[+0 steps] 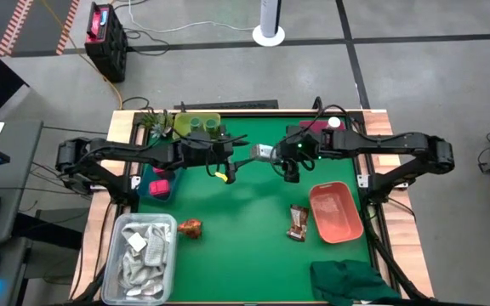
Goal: Sort spices by type
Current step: Adjust the white seasoning bottle into the red bin
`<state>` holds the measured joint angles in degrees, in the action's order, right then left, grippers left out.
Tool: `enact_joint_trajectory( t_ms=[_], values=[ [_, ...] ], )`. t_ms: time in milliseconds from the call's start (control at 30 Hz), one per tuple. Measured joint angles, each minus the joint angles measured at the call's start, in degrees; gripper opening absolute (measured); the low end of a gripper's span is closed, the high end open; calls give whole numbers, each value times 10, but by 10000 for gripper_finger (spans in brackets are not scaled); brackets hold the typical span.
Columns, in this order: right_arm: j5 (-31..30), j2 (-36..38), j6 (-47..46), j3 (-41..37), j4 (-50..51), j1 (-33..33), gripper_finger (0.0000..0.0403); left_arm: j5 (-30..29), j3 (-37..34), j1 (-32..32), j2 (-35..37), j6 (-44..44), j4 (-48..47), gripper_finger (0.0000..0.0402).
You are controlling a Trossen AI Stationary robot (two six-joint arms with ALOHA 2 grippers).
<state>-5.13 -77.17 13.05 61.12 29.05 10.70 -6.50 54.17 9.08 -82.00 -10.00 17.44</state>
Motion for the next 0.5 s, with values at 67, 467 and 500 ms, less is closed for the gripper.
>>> enact_joint_trajectory(
  t_ms=[67, 467, 500],
  values=[
    [0, 0, -13, 15, 44, 4, 226, -3, 0, 0, 1, 0, -5, 266],
    [7, 0, -151, 33, 162, 27, 226, -91, 0, -71, -13, -304, 3, 281],
    [7, 0, -168, 33, 160, 28, 226, -98, 0, -76, -17, -330, 7, 281]
  ],
)
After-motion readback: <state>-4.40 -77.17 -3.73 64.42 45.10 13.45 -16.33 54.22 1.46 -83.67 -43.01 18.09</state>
